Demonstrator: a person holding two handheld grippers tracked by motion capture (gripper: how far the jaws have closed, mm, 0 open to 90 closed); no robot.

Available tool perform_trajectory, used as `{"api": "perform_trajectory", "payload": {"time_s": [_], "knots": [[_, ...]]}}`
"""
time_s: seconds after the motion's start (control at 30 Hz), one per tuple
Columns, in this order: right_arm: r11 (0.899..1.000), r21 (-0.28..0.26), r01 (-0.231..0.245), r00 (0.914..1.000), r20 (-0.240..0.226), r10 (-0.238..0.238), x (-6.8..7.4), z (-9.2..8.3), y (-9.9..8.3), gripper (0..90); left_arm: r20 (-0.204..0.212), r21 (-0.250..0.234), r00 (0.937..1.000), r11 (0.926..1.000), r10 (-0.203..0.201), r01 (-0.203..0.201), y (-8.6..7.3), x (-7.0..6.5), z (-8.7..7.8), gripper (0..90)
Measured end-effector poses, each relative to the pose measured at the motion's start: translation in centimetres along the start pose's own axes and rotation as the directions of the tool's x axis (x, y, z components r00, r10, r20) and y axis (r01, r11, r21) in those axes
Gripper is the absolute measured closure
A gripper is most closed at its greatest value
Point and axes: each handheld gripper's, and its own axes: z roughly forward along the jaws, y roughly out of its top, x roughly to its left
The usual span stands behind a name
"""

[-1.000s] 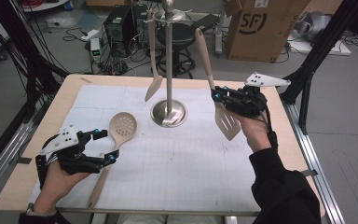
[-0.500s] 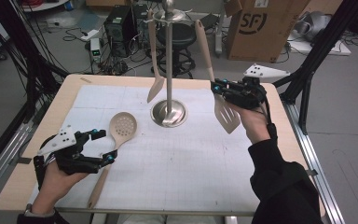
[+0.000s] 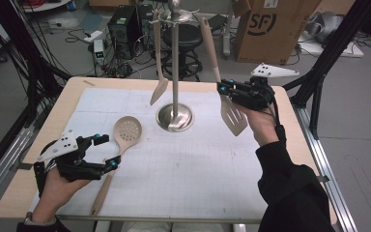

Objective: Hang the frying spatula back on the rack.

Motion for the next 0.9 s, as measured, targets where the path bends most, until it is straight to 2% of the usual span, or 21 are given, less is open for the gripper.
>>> {"api": "perform_trajectory", "payload": {"time_s": [0.4,0.9], "knots": [[1.0,0.009,0.015,0.9999,-0.007,-0.015,0.31,0.27,0.24,78.3,0.0,0.001,1.0,1.0,0.002,-0.002,0.01,0.0,-0.07,15.0],[1.0,0.021,0.009,1.0,-0.003,-0.009,0.11,0.63,0.14,78.3,0.002,0.0,1.0,1.0,0.0,0.0,0.0,-0.03,-0.02,15.1]]}}
